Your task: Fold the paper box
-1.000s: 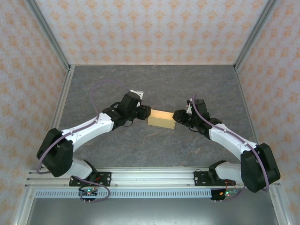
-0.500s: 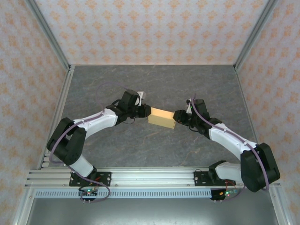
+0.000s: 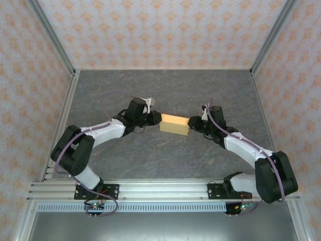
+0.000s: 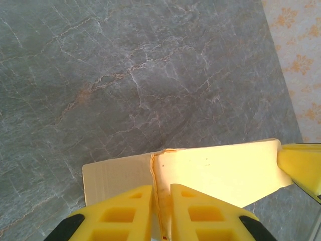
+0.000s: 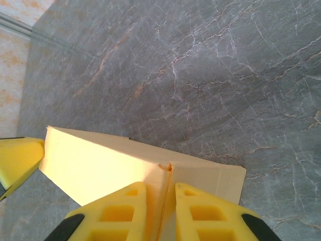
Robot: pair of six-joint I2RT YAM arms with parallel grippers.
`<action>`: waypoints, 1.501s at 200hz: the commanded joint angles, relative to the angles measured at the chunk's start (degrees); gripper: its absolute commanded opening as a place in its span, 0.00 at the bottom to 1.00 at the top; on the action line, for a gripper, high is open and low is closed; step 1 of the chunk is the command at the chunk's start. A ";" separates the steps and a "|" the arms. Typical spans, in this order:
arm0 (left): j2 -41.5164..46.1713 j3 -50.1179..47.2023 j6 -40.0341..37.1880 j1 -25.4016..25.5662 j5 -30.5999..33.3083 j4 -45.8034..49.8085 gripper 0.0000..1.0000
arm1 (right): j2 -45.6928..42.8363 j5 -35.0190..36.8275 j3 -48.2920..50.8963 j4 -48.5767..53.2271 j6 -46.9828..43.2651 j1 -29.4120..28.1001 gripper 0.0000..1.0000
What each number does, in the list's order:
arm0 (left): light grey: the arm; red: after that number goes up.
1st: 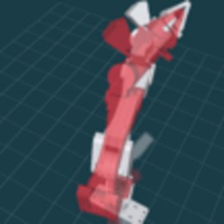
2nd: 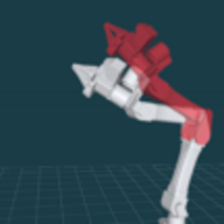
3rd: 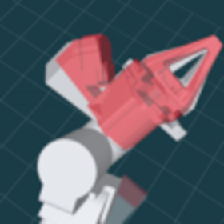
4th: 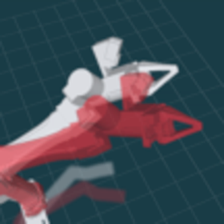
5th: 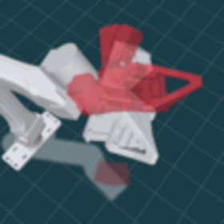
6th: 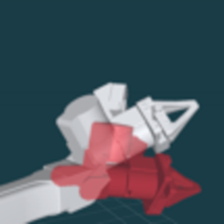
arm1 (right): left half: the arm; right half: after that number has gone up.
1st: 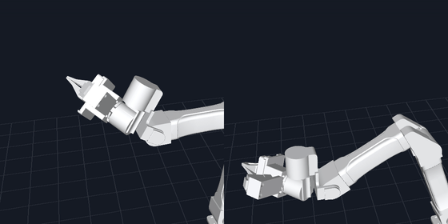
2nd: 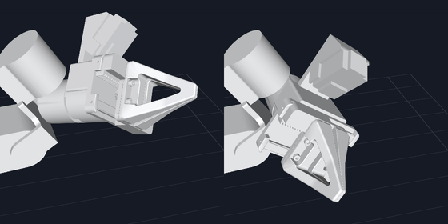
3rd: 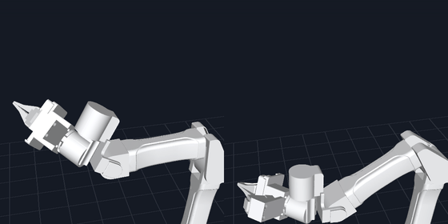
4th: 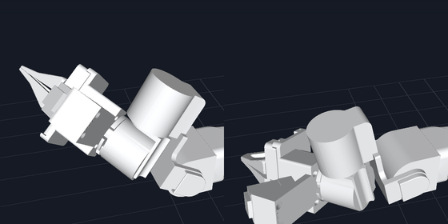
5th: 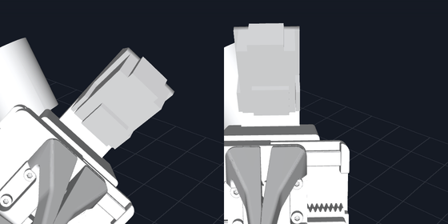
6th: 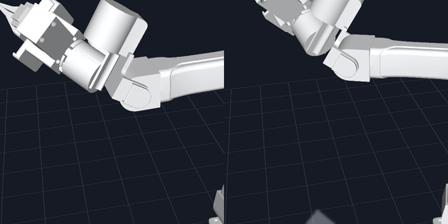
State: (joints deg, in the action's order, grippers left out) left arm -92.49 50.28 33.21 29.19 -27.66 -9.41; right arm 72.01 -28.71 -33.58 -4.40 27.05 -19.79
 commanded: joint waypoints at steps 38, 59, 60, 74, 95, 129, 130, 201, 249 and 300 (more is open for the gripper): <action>-1.88 -6.49 3.40 0.08 1.65 1.08 0.13 | 2.92 -5.19 6.56 -2.80 1.44 1.26 0.11; -1.55 -6.96 4.98 0.08 1.02 -0.39 0.13 | 2.85 -5.57 6.52 -3.94 2.08 1.30 0.10; -1.51 -6.96 5.04 0.08 0.93 -0.45 0.13 | 2.86 -5.57 6.52 -3.98 2.06 1.31 0.10; -1.30 -6.28 5.71 0.08 0.19 -0.57 0.13 | 2.72 -5.74 5.96 -3.99 2.37 1.29 0.09; -0.78 -4.39 5.49 0.09 0.34 0.80 0.16 | 2.62 -5.40 4.45 -3.03 1.80 1.26 0.09; 0.45 -2.64 4.65 0.08 1.25 2.07 0.21 | 3.03 -5.27 0.98 0.72 -1.58 1.29 0.10; 0.50 -2.60 4.66 0.08 1.27 2.09 0.21 | 3.00 -5.33 0.93 0.76 -1.66 1.31 0.10; 4.62 -7.09 4.82 2.51 0.56 0.28 0.22 | 0.11 -8.63 0.82 5.36 -7.79 -0.75 0.13; 8.29 -10.72 5.90 5.82 3.74 0.27 0.22 | -3.89 -7.05 3.92 5.66 -8.07 -2.71 0.12; 8.34 -12.57 6.06 8.58 7.70 -0.02 0.24 | -8.98 -3.37 7.87 4.39 -7.54 -3.98 0.12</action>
State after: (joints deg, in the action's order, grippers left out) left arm -82.96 38.92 38.81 35.99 -21.06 -11.18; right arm 62.87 -31.92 -27.51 -0.99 20.01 -22.24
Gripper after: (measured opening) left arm 0.232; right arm 0.126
